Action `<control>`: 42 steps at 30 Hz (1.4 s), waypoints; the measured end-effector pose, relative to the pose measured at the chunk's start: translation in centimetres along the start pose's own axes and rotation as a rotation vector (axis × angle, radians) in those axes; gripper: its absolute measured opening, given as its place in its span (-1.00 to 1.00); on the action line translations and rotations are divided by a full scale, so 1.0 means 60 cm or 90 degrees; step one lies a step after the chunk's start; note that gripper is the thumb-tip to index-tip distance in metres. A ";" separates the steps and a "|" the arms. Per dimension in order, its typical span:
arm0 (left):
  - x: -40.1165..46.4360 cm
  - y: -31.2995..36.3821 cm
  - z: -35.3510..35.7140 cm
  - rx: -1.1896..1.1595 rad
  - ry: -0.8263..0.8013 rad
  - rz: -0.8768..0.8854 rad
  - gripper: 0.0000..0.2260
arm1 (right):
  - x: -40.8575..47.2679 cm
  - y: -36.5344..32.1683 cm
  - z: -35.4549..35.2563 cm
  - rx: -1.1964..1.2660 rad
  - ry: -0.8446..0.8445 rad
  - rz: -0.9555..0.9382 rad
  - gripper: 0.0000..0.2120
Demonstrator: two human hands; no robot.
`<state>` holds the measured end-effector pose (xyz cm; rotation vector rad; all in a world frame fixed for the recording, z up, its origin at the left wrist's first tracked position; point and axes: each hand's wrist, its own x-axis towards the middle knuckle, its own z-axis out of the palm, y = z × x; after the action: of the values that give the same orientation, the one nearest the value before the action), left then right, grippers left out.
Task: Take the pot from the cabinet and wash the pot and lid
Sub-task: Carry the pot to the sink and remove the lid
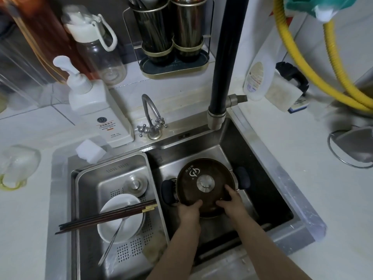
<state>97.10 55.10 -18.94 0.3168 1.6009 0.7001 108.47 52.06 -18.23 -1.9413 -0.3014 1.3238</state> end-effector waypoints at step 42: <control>-0.160 0.151 0.249 0.724 -0.199 0.702 -0.57 | -0.005 -0.148 -0.253 -0.538 0.261 -0.445 -0.61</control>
<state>111.38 60.32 -6.06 2.1220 1.2732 0.3892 123.49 51.18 -9.13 -2.3535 -1.3435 0.3153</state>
